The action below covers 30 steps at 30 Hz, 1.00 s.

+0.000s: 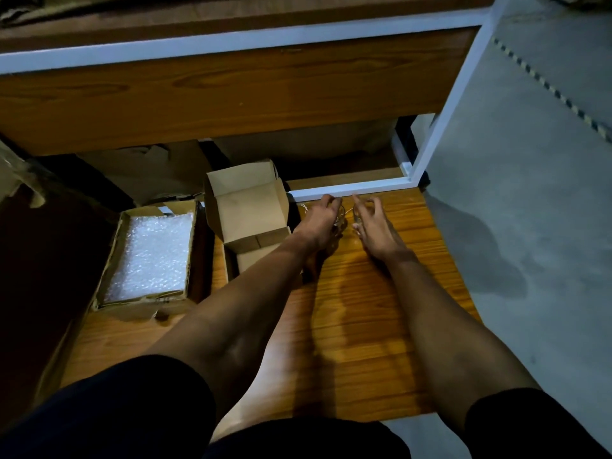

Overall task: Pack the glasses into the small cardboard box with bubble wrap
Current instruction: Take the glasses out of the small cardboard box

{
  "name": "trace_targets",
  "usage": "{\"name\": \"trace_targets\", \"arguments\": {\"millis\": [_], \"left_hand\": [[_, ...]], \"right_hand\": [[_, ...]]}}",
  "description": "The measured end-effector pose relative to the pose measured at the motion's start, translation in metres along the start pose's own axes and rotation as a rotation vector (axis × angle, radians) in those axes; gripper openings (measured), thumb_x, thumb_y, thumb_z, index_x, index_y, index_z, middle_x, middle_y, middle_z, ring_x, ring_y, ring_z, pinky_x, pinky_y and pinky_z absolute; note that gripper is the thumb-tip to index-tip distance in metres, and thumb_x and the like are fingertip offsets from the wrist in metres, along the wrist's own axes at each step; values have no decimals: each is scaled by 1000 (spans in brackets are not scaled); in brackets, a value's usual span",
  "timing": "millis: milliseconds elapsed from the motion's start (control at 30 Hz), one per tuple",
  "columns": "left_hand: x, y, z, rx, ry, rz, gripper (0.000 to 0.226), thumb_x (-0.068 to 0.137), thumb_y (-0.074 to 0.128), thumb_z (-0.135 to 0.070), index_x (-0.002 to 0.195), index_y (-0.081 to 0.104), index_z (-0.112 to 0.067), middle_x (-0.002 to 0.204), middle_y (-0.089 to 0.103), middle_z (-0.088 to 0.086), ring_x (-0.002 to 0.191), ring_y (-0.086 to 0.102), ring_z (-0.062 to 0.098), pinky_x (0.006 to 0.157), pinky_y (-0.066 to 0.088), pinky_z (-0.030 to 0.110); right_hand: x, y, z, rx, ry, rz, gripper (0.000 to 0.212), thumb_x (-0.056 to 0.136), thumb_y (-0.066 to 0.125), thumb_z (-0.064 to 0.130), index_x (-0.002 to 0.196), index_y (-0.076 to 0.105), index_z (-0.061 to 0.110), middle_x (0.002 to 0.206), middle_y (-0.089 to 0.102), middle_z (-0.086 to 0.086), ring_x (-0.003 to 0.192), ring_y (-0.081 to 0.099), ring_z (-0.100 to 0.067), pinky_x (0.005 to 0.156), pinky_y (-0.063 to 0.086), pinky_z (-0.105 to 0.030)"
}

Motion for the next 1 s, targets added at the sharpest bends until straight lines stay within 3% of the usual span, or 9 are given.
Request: {"name": "trace_targets", "arguments": {"millis": [233, 333, 433, 567, 600, 667, 767, 900, 1000], "left_hand": [[7, 8, 0, 23, 6, -13, 90, 87, 83, -23, 160, 30, -11, 159, 31, 14, 144, 39, 34, 118, 41, 45], [6, 14, 1, 72, 12, 5, 95, 94, 76, -27, 165, 17, -11, 172, 14, 13, 159, 13, 35, 129, 24, 51], [6, 20, 4, 120, 9, 47, 96, 101, 67, -34, 167, 0, -17, 176, -9, 7, 161, -12, 30, 131, 11, 55], [-9, 7, -2, 75, 23, 22, 93, 103, 62, -34, 167, -3, -15, 175, -13, 7, 161, -14, 28, 131, 7, 50], [-17, 0, -4, 55, 31, -26, 88, 104, 59, -34, 167, 1, -12, 176, -7, 9, 162, -7, 29, 132, 10, 48], [-38, -16, -1, -5, 34, -143, 76, 104, 59, -30, 165, 18, -10, 172, 16, 13, 159, 15, 32, 130, 22, 45], [-79, -26, 20, -51, 21, -253, 57, 100, 63, -25, 151, 41, -12, 152, 42, 11, 137, 44, 28, 115, 43, 42], [-136, -10, 70, 105, -58, -256, 45, 104, 50, -40, 141, 49, -14, 142, 50, 11, 129, 48, 29, 107, 42, 44], [-174, 3, 104, 178, -154, -266, 65, 103, 32, -57, 151, 47, -15, 154, 48, 11, 146, 38, 31, 119, 31, 49]], "right_hand": [[4, -1, -3, -12, 39, 6, 87, 103, 61, 15, 166, 7, 40, 171, 5, -5, 144, 45, -33, 106, 53, -47], [1, -2, 0, -93, 68, 9, 81, 107, 57, 24, 167, 4, 36, 175, -4, -5, 158, 18, -35, 120, 39, -51], [-1, -1, 3, -159, 76, 45, 80, 109, 51, 28, 167, -3, 33, 174, -19, -2, 161, -6, -34, 128, 22, -55], [-8, -4, 10, -184, 57, 12, 75, 110, 46, 36, 168, -1, 26, 173, -20, -6, 153, -26, -32, 129, 14, -58], [-11, -10, 15, -165, 42, -65, 72, 110, 46, 37, 168, 6, 23, 175, -13, -6, 156, -22, -33, 128, 22, -57], [-20, -22, 30, -131, -13, -271, 58, 108, 49, 29, 162, 31, 18, 172, 14, -10, 160, 11, -36, 117, 43, -51], [-38, -18, 67, -199, -187, -439, 48, 100, 56, 19, 147, 49, 13, 153, 44, -15, 137, 44, -32, 107, 49, -46], [-61, 28, 121, -192, -444, -365, 41, 98, 60, 13, 138, 56, 9, 140, 54, -15, 122, 52, -31, 105, 48, -46], [-72, 79, 141, -176, -490, -133, 47, 104, 52, 23, 149, 49, 13, 152, 47, -13, 139, 45, -30, 113, 45, -47]]}}
Point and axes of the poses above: each hand's wrist, its own x-axis towards the middle knuckle, its own y-axis out of the palm, z = x × y, the point moved 8 cm from there along x, towards the middle knuckle
